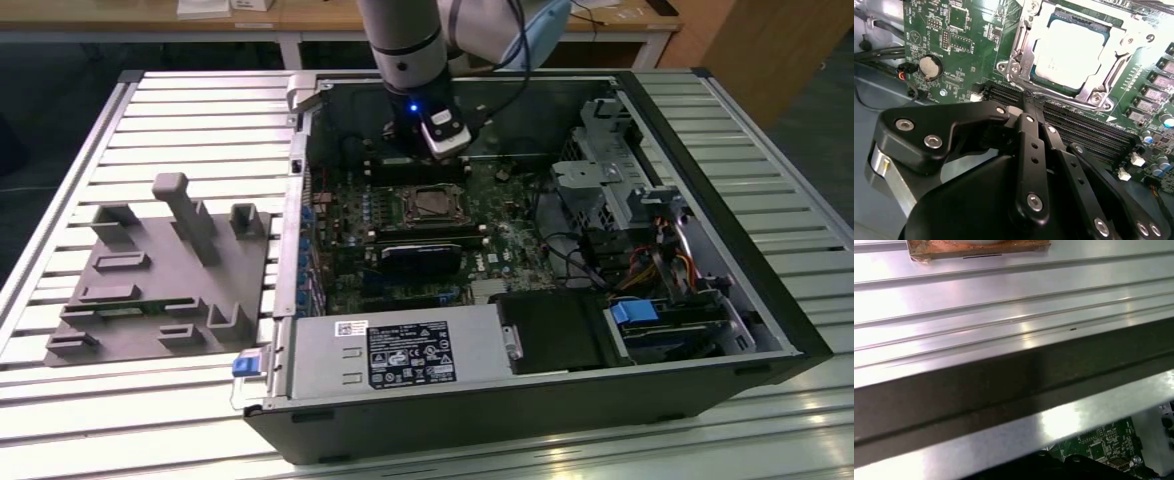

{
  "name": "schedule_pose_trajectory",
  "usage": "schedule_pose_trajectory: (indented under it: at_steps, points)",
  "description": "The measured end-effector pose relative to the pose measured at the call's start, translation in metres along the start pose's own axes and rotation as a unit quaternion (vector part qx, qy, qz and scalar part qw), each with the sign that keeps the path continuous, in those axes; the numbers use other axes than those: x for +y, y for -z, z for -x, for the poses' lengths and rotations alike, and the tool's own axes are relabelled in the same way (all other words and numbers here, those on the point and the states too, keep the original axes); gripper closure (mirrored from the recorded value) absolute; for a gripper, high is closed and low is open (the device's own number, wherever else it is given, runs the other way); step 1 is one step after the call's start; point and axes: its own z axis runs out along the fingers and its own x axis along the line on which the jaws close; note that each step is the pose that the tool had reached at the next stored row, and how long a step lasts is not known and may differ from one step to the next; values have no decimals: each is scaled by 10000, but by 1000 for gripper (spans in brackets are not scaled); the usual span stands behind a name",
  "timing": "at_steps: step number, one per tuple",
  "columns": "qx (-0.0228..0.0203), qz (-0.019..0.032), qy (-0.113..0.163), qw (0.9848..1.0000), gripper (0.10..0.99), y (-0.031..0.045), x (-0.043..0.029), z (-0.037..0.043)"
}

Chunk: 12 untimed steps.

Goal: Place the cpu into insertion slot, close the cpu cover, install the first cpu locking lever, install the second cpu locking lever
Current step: 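Install the first cpu locking lever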

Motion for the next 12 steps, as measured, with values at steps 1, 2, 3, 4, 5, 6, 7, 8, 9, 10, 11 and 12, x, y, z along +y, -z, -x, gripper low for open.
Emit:
schedule_pose_trajectory:
  at_steps: [1,2,3,4,5,6,7,8,9,10,11,12]
  points:
    - [39,-22,-2,10000,980,-4,2,10]
    - [81,-46,-4,10000,980,-7,5,20]
    - [132,-74,-7,9999,980,-11,8,30]
    - [185,-102,-9,9998,980,-14,10,39]
    - [242,-131,-12,9996,980,-16,12,48]
    - [300,-160,-15,9994,980,-19,14,57]
    - [358,-190,-18,9992,980,-22,17,66]
    - [412,-219,-21,9989,980,-24,19,75]
    - [463,-248,-23,9986,980,-27,21,84]
    - [510,-277,-24,9983,980,-30,23,94]
    - [546,-311,-24,9980,980,-33,26,104]
    - [570,-345,-24,9978,980,-36,29,113]
